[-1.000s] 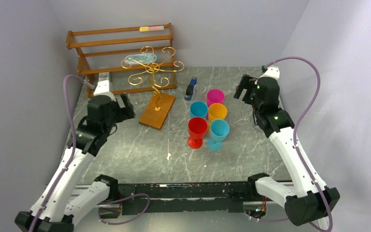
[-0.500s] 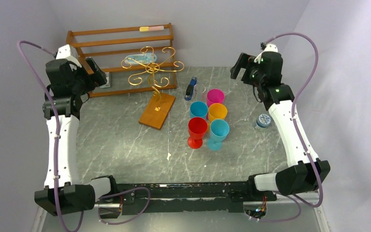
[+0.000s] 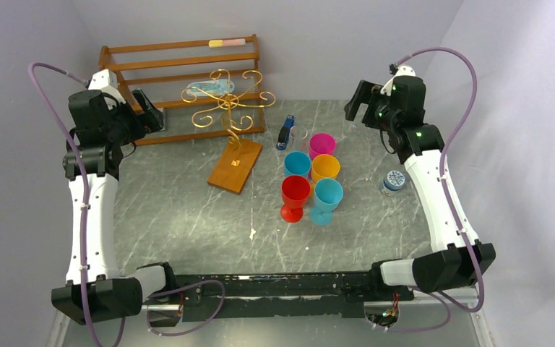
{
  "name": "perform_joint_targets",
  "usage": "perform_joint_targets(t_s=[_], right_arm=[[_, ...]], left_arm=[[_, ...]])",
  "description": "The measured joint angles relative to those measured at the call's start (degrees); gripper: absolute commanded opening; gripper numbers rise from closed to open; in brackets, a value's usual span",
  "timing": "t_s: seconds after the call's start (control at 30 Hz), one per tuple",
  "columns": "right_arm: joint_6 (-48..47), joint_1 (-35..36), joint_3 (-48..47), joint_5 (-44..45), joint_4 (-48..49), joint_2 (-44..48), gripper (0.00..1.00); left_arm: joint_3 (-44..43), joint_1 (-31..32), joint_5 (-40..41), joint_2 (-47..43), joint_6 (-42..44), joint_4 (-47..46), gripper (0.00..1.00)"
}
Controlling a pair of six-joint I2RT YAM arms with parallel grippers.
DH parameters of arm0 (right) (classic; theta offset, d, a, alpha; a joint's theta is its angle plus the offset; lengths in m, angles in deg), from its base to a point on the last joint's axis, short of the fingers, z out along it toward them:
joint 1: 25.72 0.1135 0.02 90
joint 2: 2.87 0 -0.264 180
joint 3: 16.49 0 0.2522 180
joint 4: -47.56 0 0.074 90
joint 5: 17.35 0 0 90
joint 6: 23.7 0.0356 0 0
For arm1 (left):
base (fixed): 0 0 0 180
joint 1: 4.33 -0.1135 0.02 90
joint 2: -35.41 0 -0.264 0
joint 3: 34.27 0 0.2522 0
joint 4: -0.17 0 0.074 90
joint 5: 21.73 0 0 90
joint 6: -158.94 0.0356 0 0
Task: Take the wine glass off the wine glass rack
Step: Reset both arms
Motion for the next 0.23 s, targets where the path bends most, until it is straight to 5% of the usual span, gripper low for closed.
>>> perform_joint_targets(t_s=[0.23], right_arm=[[1.18, 0.0, 1.73, 4.72, 0.61, 3.45, 1.0]], left_arm=[[0.0, 0.0, 0.04, -2.1, -0.22, 0.81, 0.99]])
